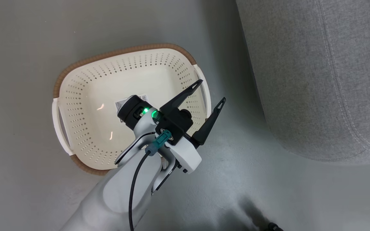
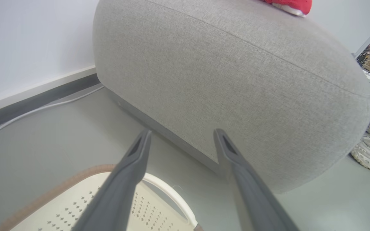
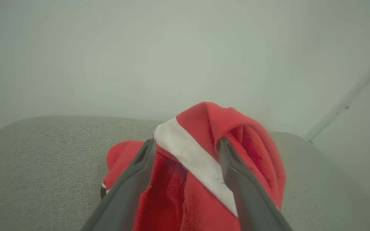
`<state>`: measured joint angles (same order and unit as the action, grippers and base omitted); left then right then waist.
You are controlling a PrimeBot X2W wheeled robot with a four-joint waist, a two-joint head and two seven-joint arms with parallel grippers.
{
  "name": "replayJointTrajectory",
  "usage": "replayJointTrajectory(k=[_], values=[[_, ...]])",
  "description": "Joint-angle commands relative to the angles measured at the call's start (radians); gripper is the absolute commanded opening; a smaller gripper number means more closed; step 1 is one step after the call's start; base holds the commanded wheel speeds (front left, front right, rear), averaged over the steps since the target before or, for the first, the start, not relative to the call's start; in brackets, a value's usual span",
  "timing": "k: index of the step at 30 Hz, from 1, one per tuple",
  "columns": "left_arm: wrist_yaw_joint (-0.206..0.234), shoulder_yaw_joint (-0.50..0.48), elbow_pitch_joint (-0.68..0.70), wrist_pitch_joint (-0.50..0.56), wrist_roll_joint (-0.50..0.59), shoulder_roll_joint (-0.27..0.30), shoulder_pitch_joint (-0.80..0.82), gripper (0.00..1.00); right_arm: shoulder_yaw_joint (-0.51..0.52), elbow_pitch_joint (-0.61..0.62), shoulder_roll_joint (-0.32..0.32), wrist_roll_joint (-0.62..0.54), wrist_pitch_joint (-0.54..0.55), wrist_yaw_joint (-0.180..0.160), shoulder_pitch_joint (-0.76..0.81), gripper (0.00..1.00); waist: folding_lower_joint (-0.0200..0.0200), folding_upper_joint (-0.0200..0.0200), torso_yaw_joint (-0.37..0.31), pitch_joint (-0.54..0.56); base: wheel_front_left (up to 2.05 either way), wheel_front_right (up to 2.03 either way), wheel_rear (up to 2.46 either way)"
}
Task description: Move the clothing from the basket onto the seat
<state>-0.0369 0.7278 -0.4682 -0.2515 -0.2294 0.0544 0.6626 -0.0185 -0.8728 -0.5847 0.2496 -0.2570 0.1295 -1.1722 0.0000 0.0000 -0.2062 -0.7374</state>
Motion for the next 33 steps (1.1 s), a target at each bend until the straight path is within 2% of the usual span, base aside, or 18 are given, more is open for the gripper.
replayJointTrajectory(k=[1, 6, 12, 18, 26, 33], values=[[0.012, -0.022, 0.027, -0.010, -0.007, -0.004, 0.005, 1.00, -0.019, 0.056, -0.033, 0.028, -0.005, 0.001, 0.068, 1.00, 0.0000, 0.0000, 0.010, 0.025, 0.00, 0.00, 0.00], [0.035, -0.074, 0.072, -0.010, -0.016, -0.004, -0.033, 1.00, -0.083, 0.206, -0.030, 0.096, -0.005, 0.001, 0.240, 1.00, 0.0000, 0.0000, 0.026, 0.108, 0.00, 0.00, 0.00], [0.058, -0.158, 0.110, -0.010, -0.005, 0.006, -0.103, 1.00, -0.127, 0.339, -0.018, 0.118, -0.005, 0.001, 0.370, 1.00, 0.0000, 0.0000, 0.055, 0.218, 0.00, 0.00, 0.00], [0.074, -0.263, 0.152, -0.010, -0.003, 0.011, -0.185, 1.00, -0.154, 0.461, 0.020, 0.142, -0.005, 0.001, 0.477, 1.00, 0.0000, 0.0000, 0.096, 0.323, 0.00, 0.00, 0.00], [0.080, -0.427, 0.185, -0.010, 0.002, 0.024, -0.314, 1.00, -0.196, 0.556, 0.075, 0.178, -0.005, 0.001, 0.603, 1.00, 0.0000, 0.0000, 0.155, 0.448, 0.00, 0.00, 0.00], [0.078, -0.547, 0.191, -0.010, 0.014, 0.028, -0.407, 1.00, -0.209, 0.587, 0.114, 0.181, -0.005, 0.001, 0.728, 1.00, 0.0000, 0.0000, 0.203, 0.543, 0.00, 0.00, 0.00]])
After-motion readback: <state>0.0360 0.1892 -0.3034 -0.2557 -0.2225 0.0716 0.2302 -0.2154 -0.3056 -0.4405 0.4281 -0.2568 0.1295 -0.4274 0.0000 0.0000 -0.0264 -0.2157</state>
